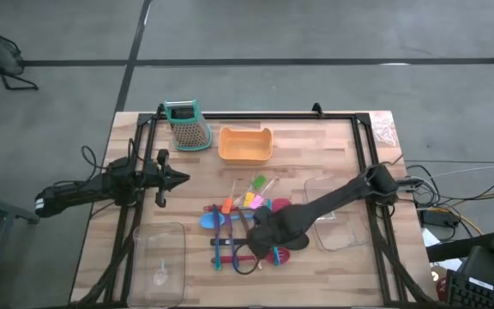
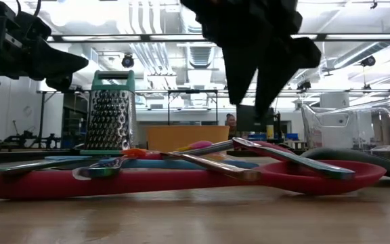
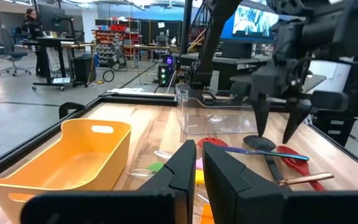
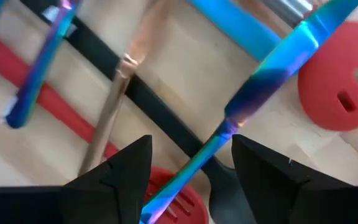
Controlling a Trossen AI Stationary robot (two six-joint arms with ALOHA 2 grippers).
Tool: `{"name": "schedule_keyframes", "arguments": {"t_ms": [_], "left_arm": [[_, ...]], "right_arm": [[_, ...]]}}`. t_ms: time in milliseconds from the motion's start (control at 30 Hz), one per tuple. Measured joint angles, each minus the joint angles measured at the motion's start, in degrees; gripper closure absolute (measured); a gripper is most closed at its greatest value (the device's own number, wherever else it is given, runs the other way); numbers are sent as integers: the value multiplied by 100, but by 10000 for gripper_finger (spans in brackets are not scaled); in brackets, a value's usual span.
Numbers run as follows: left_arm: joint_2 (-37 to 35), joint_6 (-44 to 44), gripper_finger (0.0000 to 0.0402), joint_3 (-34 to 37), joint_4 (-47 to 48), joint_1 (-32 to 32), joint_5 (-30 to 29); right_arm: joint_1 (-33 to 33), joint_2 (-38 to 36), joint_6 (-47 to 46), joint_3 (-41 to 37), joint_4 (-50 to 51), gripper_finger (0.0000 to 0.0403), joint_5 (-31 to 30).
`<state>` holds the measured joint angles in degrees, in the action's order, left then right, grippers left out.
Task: Pick & Place Kitchen Items
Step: Put the blue knife into the top transparent bin
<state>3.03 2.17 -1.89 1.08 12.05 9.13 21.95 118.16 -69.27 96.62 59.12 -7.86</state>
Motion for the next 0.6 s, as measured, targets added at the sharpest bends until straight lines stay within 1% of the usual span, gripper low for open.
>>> {"name": "schedule_keyframes", "arguments": {"t_ms": [100,400,600], "left_arm": [[0,-1,367,0,0,2,0],[0,-1,367,0,0,2,0],[0,-1,367,0,0,2,0]], "right_arm": [[16,123,-148,-12,87,178,-4],[16,464,-86,-47,108,168,89],[16,557,-76,-60,111,181,87]]}}
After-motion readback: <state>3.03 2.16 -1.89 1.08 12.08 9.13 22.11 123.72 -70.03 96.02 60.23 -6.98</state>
